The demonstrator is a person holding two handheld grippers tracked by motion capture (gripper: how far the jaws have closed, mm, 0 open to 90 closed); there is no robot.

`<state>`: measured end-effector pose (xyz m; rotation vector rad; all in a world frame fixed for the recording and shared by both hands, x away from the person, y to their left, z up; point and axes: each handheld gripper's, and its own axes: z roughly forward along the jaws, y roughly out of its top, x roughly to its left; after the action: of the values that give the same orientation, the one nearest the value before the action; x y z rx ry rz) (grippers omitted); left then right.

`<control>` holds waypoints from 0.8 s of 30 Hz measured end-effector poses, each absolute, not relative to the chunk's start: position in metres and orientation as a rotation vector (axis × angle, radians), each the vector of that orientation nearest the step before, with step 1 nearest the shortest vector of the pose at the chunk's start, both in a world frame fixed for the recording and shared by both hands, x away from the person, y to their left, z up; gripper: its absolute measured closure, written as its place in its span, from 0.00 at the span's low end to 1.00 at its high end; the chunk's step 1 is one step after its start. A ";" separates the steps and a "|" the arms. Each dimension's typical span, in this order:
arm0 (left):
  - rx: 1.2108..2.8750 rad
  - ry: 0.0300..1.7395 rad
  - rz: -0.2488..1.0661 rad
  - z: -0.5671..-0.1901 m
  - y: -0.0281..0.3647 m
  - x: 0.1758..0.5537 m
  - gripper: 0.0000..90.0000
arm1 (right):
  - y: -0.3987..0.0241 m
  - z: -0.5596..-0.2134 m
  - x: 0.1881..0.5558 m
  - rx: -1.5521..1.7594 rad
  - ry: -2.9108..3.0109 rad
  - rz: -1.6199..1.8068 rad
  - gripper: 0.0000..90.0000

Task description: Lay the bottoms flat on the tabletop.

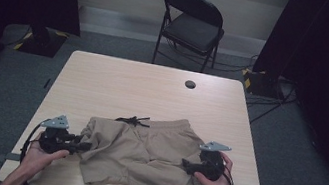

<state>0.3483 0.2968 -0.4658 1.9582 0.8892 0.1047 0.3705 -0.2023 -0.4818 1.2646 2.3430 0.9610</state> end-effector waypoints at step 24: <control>1.862 1.137 0.107 -0.480 0.311 0.396 0.60 | -0.202 -0.479 0.459 1.367 2.257 1.097 0.35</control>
<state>0.3957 0.3112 -0.4805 1.8622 1.1370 0.1073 0.4590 -0.2022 -0.4792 1.3665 2.2567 1.0973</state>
